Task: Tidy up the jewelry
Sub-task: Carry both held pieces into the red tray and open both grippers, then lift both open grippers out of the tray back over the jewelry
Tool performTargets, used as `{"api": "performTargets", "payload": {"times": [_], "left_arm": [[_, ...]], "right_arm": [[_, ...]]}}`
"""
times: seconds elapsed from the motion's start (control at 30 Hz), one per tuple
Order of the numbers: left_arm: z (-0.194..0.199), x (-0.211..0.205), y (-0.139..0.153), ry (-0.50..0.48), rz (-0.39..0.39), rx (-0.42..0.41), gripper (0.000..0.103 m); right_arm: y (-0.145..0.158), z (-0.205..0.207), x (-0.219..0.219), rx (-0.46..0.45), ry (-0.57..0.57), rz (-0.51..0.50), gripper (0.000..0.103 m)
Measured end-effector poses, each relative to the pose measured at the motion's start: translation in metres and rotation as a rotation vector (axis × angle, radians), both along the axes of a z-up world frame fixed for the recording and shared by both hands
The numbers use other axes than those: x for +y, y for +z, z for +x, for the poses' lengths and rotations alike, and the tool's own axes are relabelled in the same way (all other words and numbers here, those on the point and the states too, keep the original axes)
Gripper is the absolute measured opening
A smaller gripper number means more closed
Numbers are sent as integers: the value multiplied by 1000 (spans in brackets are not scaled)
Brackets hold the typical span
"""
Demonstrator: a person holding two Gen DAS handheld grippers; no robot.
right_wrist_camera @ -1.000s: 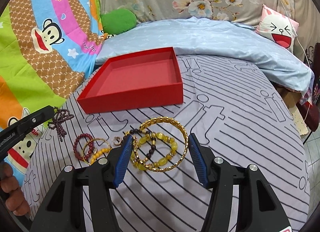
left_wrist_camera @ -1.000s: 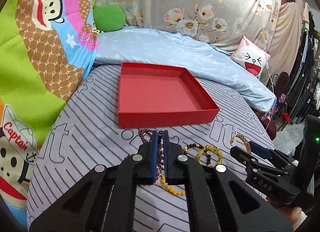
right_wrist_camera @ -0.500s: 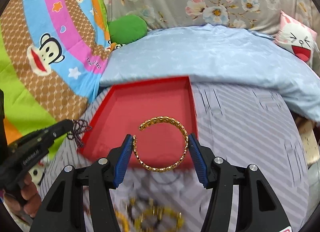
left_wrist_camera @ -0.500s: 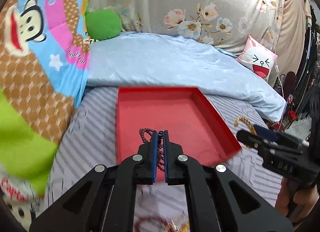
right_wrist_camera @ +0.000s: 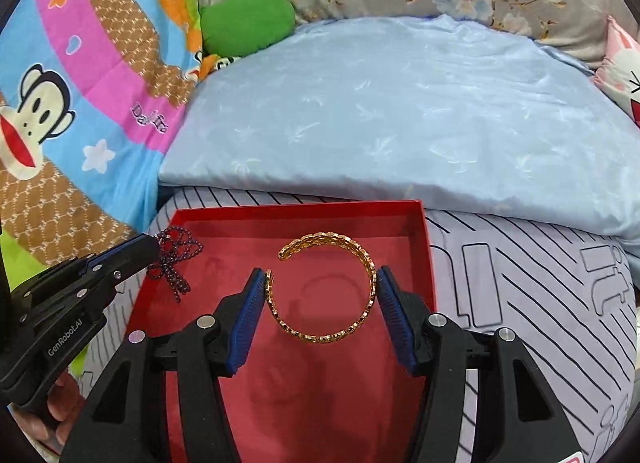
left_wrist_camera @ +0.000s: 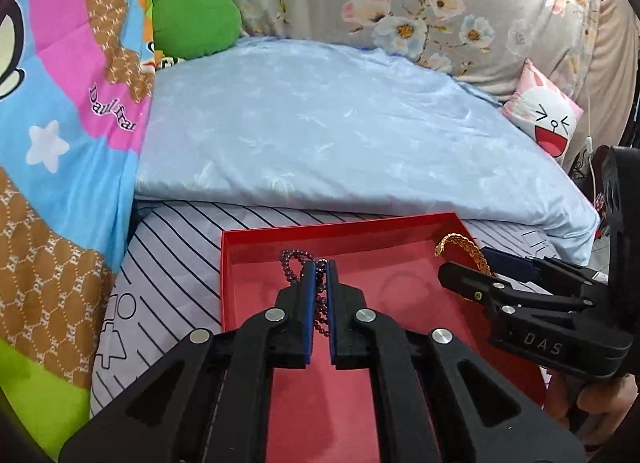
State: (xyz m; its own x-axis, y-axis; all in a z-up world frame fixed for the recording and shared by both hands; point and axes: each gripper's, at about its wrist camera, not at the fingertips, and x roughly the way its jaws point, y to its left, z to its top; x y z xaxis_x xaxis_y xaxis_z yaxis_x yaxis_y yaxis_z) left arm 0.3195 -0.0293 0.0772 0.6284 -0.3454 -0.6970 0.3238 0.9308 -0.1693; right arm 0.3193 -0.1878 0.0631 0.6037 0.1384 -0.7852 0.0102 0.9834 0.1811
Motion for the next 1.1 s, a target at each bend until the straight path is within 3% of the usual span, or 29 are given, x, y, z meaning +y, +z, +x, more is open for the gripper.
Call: {"api": "performTargets", "payload": {"times": [0.23, 0.4, 0.47, 0.53, 0.6, 0.93, 1.1], "left_arm": [[16, -6, -19, -6, 48, 32, 5], [23, -3, -23, 8, 43, 53, 6], [24, -1, -22, 22, 43, 51, 13], [24, 0, -22, 31, 49, 45, 37], [22, 1, -19, 43, 58, 27, 46], [19, 3, -16, 63, 54, 25, 49], [0, 6, 0, 78, 63, -12, 50]], "right_arm": [[-21, 25, 1, 76, -5, -20, 55], [-32, 34, 0, 114, -17, -32, 55], [-34, 33, 0, 117, -21, -37, 56], [-33, 32, 0, 106, -23, -38, 58], [-31, 29, 0, 89, -31, -49, 65], [-20, 11, 0, 9, -59, -76, 66], [5, -10, 1, -68, -66, -85, 66]]}}
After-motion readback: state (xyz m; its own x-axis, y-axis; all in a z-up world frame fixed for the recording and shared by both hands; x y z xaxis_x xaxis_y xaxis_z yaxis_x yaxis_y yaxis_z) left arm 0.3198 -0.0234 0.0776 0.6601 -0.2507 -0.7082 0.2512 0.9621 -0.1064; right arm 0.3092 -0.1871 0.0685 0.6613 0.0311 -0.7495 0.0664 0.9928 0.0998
